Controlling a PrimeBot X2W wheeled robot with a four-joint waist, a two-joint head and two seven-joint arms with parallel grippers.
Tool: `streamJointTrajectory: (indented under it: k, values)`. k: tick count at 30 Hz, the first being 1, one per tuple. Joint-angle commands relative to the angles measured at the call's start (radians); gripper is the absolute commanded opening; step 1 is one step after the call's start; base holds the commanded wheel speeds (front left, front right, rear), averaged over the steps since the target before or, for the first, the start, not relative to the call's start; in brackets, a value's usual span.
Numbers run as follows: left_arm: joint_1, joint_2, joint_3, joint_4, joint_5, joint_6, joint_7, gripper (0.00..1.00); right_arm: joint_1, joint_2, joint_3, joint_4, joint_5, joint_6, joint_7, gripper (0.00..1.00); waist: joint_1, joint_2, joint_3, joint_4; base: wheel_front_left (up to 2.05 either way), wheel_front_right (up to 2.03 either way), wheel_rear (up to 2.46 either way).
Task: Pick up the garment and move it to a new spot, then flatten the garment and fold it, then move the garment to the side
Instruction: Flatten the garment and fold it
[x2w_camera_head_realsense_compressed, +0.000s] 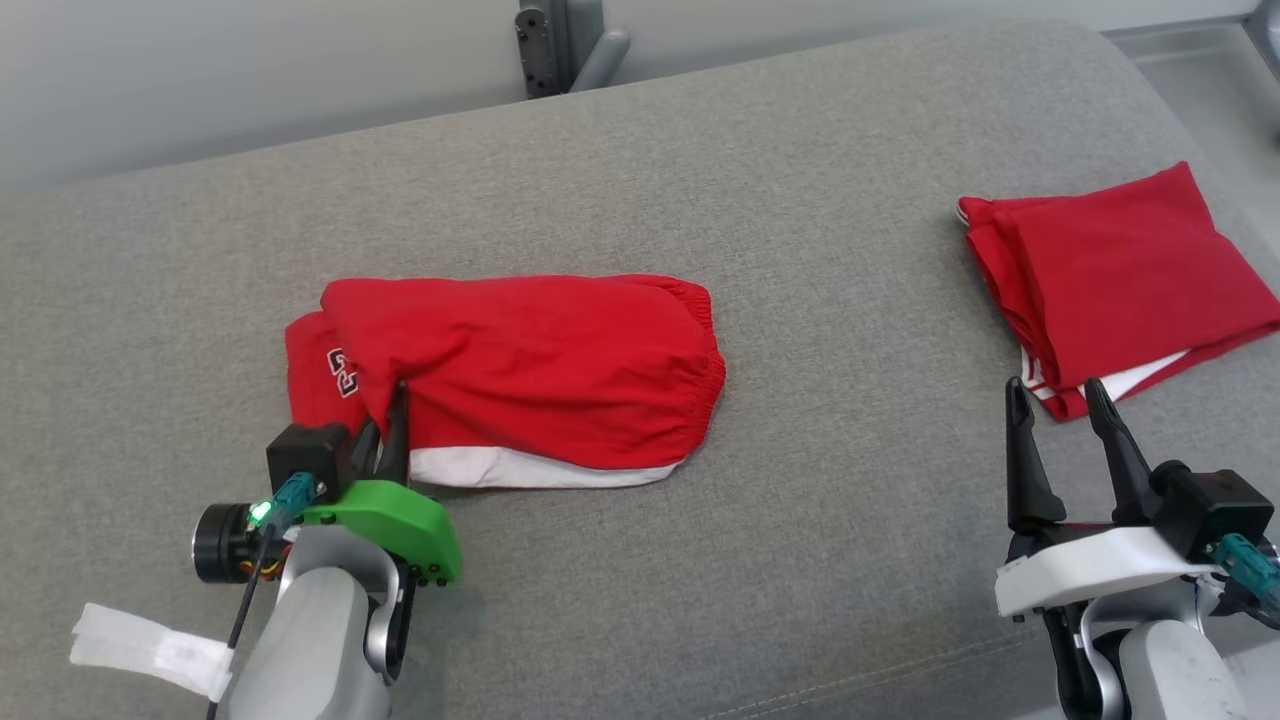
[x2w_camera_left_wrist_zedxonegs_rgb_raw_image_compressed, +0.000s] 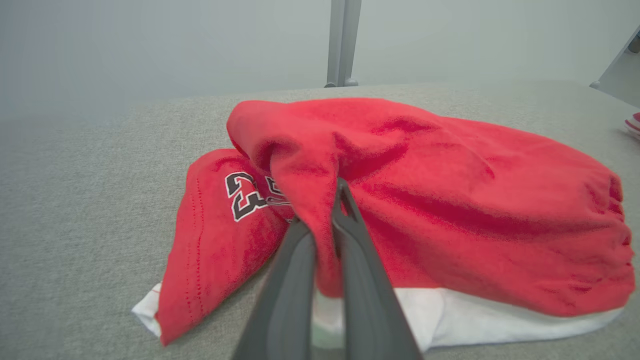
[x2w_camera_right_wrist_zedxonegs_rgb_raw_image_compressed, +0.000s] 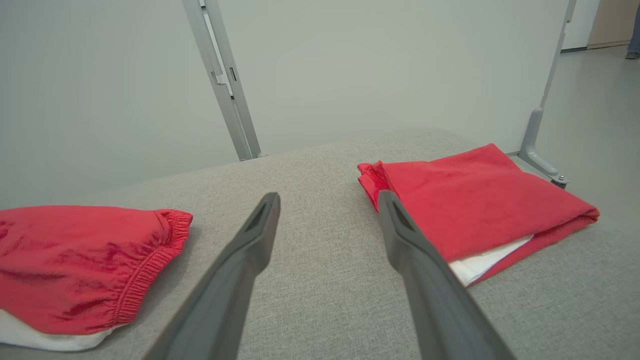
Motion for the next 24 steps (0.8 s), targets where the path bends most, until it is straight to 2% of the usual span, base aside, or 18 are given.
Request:
streamJointTrajectory:
  k: [1, 5, 11, 14, 21, 24]
  values:
    - [0.026, 0.009, 0.007, -0.018, 0.009, 0.014, 0.001, 0.00, 0.014, -0.003, -0.002, 0.005, 0.008, -0.001, -0.006, 1.00, 0.0000, 0.0120, -0.029, 0.037, 0.00, 0.00, 0.00]
    - [0.072, 0.021, 0.030, -0.070, 0.037, 0.068, 0.000, 0.00, 0.019, -0.003, 0.011, 0.014, 0.011, -0.001, -0.003, 1.00, 0.0000, 0.0120, -0.050, 0.071, 0.00, 0.00, 0.00]
    - [0.102, 0.034, 0.084, -0.055, 0.054, 0.197, 0.001, 0.00, 0.015, -0.003, 0.038, 0.023, 0.017, -0.001, 0.001, 1.00, 0.0000, 0.0120, -0.055, 0.078, 0.00, 0.00, 0.00]
    - [0.089, 0.029, 0.096, -0.022, 0.042, 0.212, 0.001, 0.00, 0.013, -0.003, 0.055, 0.027, 0.016, -0.001, 0.007, 1.00, 0.0000, 0.0120, -0.049, 0.070, 0.00, 0.00, 0.00]
    - [0.020, 0.023, 0.085, 0.094, 0.042, 0.206, 0.001, 0.00, 0.001, -0.003, 0.079, 0.030, 0.013, -0.001, 0.011, 1.00, 0.0000, 0.0120, -0.041, 0.049, 0.00, 0.00, 0.00]
    - [-0.015, 0.027, 0.074, 0.141, 0.058, 0.208, 0.001, 0.52, -0.001, -0.003, 0.086, 0.030, 0.009, -0.001, 0.015, 1.00, 0.0000, 0.0120, -0.039, 0.040, 0.00, 0.00, 0.00]
